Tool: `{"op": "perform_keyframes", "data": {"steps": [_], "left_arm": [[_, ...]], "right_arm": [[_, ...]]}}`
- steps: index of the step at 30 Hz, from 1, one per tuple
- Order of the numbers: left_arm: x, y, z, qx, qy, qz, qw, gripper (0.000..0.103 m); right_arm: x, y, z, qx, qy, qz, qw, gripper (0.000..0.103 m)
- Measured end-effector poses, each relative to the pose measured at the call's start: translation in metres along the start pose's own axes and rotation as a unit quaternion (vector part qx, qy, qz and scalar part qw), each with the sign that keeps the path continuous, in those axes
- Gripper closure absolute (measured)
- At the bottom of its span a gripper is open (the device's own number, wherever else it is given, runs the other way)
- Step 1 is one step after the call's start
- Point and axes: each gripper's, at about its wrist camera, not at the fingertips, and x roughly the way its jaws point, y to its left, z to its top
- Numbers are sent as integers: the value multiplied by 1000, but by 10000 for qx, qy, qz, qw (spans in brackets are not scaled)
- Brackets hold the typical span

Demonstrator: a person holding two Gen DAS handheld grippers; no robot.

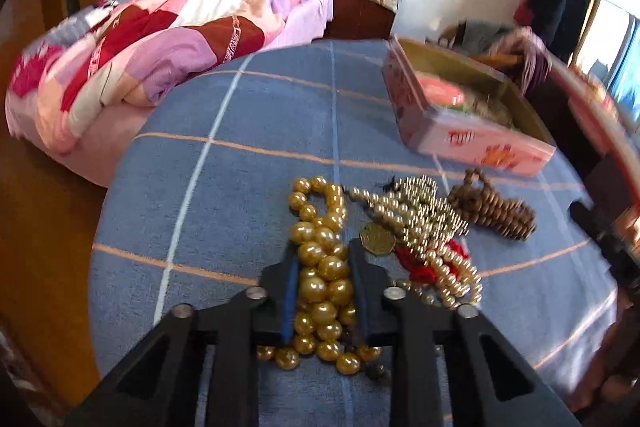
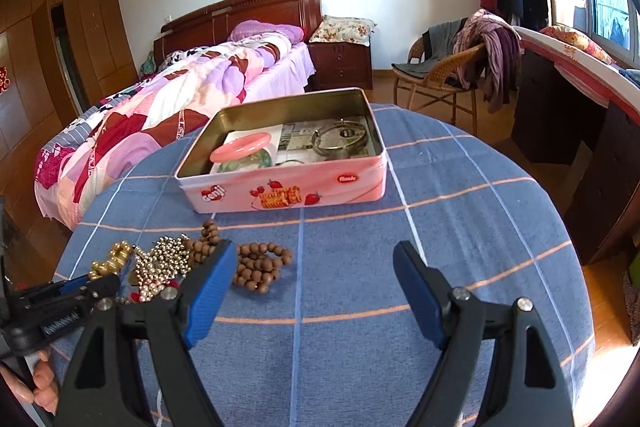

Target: Organize jewelry

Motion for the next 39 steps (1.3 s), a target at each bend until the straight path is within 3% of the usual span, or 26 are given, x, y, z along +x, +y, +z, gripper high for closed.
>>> {"op": "perform_keyframes", "data": {"steps": [4,5,6,13,16,17,19,20,21,24,28,31,32,33,34,39], "left_arm": [[-22,2,-2,-107,-467,-277,9985,82],[-24,1,-1,-89,-528,-280,9982,93],[-28,1,0,-50,-605,-269,9978,94],[-45,5,10,56,-804,-259,9964,94],[-42,13,11,119,-656,-189,9976,93],[-38,16,10,157,-534,-193,9983,91],[-30,21,7,266,-274,-83,9992,66],[-29,22,5,293,-240,-15,9993,44],[-29,23,2,330,-256,58,9991,35],[-22,20,-3,508,-137,225,9984,35],[-1,5,-10,1120,173,861,9898,35],[1,-1,-14,1326,85,1101,9850,36],[2,0,-13,1319,81,1129,9848,43],[2,-1,-13,1429,31,1241,9819,68],[4,-1,-13,1529,42,1244,9804,74],[4,15,-9,980,-30,788,9921,75]], "right_arm": [[1,-3,0,65,65,1,10000,20],[1,-3,0,82,76,1,9999,20],[2,-3,0,95,86,1,9999,20],[10,-5,1,145,310,83,9994,20],[6,-3,0,109,240,19,9997,20],[6,-2,1,94,222,13,9997,20],[6,-1,0,84,234,30,9997,20],[6,0,-1,95,262,63,9996,20],[7,0,-1,113,291,99,9995,20],[7,0,-1,122,307,138,9994,20],[7,-1,-1,190,313,163,9992,20],[8,-2,-1,257,366,219,9988,20],[10,-2,-1,270,388,243,9986,20],[11,-3,-1,271,413,263,9984,20],[12,-2,-1,257,441,307,9982,20],[19,12,8,-319,559,644,9958,21]]}}
